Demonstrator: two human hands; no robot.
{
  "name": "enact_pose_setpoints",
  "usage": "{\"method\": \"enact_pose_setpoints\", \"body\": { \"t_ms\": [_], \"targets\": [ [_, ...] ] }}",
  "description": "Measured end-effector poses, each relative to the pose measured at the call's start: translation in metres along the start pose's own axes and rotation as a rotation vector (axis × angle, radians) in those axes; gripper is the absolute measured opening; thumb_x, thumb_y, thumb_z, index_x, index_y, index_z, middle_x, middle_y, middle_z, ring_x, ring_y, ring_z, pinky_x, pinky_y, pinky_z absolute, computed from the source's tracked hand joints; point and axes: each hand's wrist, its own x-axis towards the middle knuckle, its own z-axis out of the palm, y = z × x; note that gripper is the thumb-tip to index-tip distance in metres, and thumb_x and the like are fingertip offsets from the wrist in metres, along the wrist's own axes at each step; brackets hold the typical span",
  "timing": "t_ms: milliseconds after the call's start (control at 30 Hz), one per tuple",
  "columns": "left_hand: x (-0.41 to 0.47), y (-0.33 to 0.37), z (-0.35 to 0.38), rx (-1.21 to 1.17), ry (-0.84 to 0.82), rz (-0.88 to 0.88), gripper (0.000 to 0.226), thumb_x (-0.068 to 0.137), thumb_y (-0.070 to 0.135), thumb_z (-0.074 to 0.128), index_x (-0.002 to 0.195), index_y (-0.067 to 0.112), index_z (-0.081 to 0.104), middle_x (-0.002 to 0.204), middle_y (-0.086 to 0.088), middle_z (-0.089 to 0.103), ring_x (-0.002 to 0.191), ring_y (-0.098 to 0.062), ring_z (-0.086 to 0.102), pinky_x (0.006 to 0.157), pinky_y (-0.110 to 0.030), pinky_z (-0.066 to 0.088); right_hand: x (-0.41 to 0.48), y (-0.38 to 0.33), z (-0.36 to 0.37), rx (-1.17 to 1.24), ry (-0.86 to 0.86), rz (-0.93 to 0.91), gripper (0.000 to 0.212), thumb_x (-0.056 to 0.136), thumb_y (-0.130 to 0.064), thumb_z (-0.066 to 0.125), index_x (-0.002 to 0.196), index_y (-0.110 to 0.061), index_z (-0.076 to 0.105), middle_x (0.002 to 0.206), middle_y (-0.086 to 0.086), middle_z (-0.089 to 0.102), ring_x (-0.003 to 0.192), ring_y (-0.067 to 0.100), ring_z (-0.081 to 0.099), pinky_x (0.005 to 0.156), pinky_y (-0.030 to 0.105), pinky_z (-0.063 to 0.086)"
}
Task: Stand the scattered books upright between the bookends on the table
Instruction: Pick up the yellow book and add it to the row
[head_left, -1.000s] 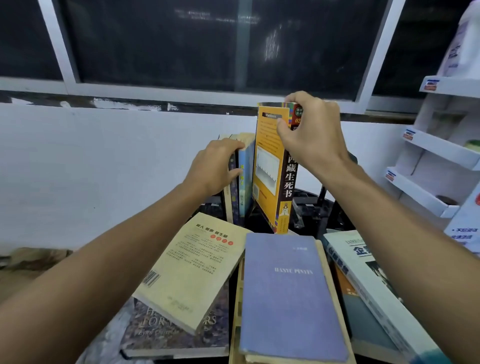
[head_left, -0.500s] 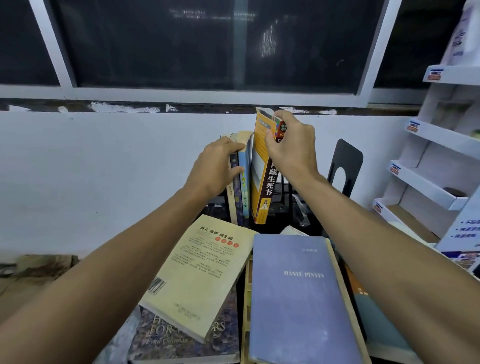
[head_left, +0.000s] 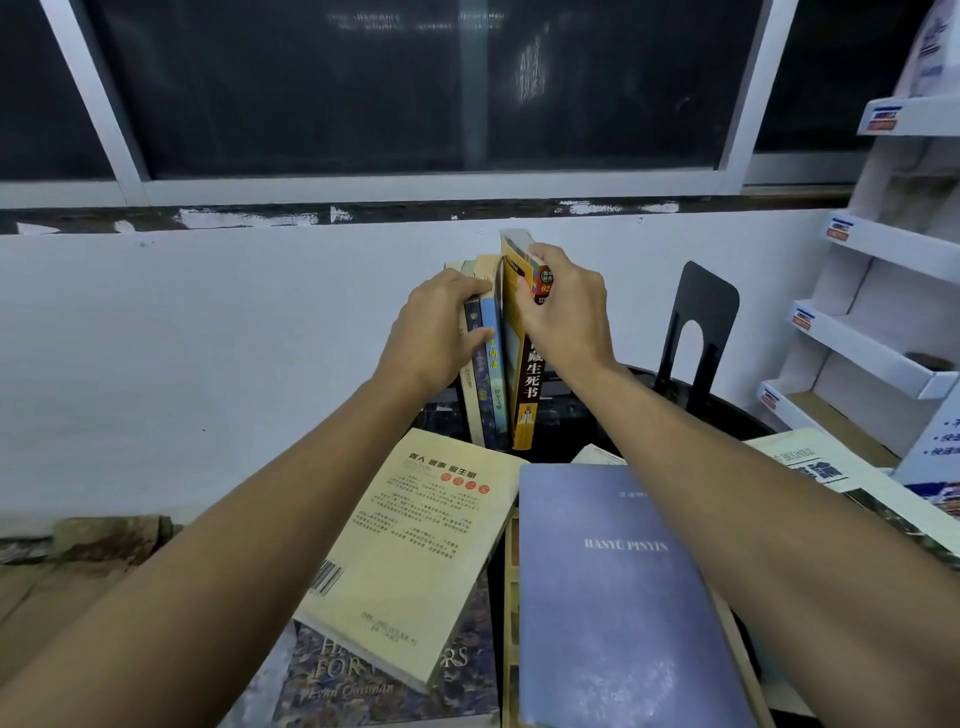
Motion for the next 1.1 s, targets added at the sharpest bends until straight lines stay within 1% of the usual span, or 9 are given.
{"method": "enact_pose_setpoints", "body": {
  "t_ms": [167, 300, 433, 533, 600, 733, 900, 1033, 1100],
  "targets": [
    [-0.001, 0.002, 0.001, -0.012, 0.007, -0.007, 0.054, 0.085, 0.018, 0.081, 0.136, 0.015, 0.063, 0.127, -0.004, 0.064, 0.118, -0.021, 0.061, 0.101, -0.043, 0.053, 0.001, 0.003, 0.006, 0.018, -0.014, 0.012, 0.041, 0.095, -0.022, 0.064, 0.134, -0.009, 0.061, 0.110, 0.010, 0.074, 0.097, 0.027, 0.069, 0.083, 0.042, 0.059],
    [0.000, 0.001, 0.000, -0.009, 0.003, -0.013, 0.053, 0.084, 0.018, 0.082, 0.134, 0.015, 0.064, 0.126, -0.004, 0.065, 0.116, -0.021, 0.061, 0.100, -0.043, 0.053, 0.003, 0.005, 0.001, 0.096, -0.121, 0.053, 0.046, 0.096, -0.040, 0.062, 0.137, -0.018, 0.061, 0.117, 0.005, 0.072, 0.102, 0.024, 0.066, 0.086, 0.040, 0.058],
    [0.001, 0.002, -0.002, -0.016, -0.006, -0.022, 0.053, 0.085, 0.018, 0.081, 0.135, 0.017, 0.064, 0.126, -0.004, 0.065, 0.115, -0.022, 0.061, 0.099, -0.044, 0.053, 0.004, 0.007, -0.017, 0.178, -0.297, 0.002, 0.044, 0.099, -0.041, 0.061, 0.140, -0.024, 0.059, 0.117, -0.002, 0.068, 0.078, 0.012, 0.063, 0.075, 0.024, 0.052],
    [0.001, 0.004, -0.003, -0.021, -0.017, -0.030, 0.053, 0.085, 0.017, 0.081, 0.135, 0.015, 0.064, 0.127, -0.005, 0.065, 0.115, -0.022, 0.062, 0.100, -0.043, 0.053, 0.005, 0.011, -0.031, 0.252, -0.469, 0.017, 0.050, 0.097, -0.027, 0.066, 0.144, -0.031, 0.050, 0.127, -0.003, 0.063, 0.095, 0.012, 0.071, 0.081, 0.020, 0.058],
    [0.000, 0.005, -0.004, -0.031, -0.017, -0.036, 0.053, 0.085, 0.016, 0.081, 0.135, 0.014, 0.064, 0.127, -0.006, 0.066, 0.115, -0.022, 0.062, 0.100, -0.043, 0.053, 0.004, 0.013, -0.037, 0.253, -0.591, -0.003, 0.064, 0.094, -0.016, 0.069, 0.148, -0.035, 0.041, 0.138, -0.003, 0.057, 0.112, 0.012, 0.066, 0.084, 0.011, 0.052],
    [-0.002, 0.008, -0.006, -0.061, -0.013, -0.048, 0.051, 0.084, 0.015, 0.081, 0.133, 0.012, 0.065, 0.127, -0.007, 0.067, 0.114, -0.021, 0.064, 0.099, -0.042, 0.055, 0.002, 0.016, -0.037, 0.240, -0.663, -0.014, 0.077, 0.094, -0.007, 0.068, 0.151, -0.041, 0.029, 0.150, -0.005, 0.046, 0.128, 0.013, 0.057, 0.095, 0.023, 0.049],
    [-0.003, 0.011, -0.009, -0.071, -0.008, -0.060, 0.051, 0.085, 0.014, 0.080, 0.134, 0.011, 0.064, 0.128, -0.007, 0.067, 0.114, -0.019, 0.064, 0.099, -0.038, 0.056, 0.002, 0.017, -0.029, 0.225, -0.651, -0.036, 0.077, 0.096, -0.004, 0.066, 0.150, -0.042, 0.027, 0.152, -0.007, 0.045, 0.131, 0.013, 0.053, 0.090, 0.015, 0.046],
    [-0.003, 0.011, -0.010, -0.062, -0.015, -0.060, 0.051, 0.086, 0.014, 0.079, 0.134, 0.011, 0.064, 0.128, -0.006, 0.066, 0.113, -0.018, 0.063, 0.098, -0.035, 0.056, -0.001, 0.016, -0.026, 0.240, -0.634, -0.038, 0.075, 0.096, -0.005, 0.065, 0.150, -0.041, 0.027, 0.152, -0.006, 0.044, 0.133, 0.017, 0.052, 0.100, 0.037, 0.053],
    [-0.004, 0.010, -0.009, -0.057, -0.020, -0.054, 0.051, 0.087, 0.014, 0.078, 0.135, 0.012, 0.062, 0.128, -0.006, 0.064, 0.116, -0.020, 0.061, 0.099, -0.038, 0.055, -0.001, 0.016, -0.026, 0.240, -0.640, -0.032, 0.076, 0.096, -0.004, 0.064, 0.150, -0.041, 0.027, 0.152, -0.007, 0.044, 0.134, 0.017, 0.052, 0.101, 0.039, 0.053]
  ]
}}
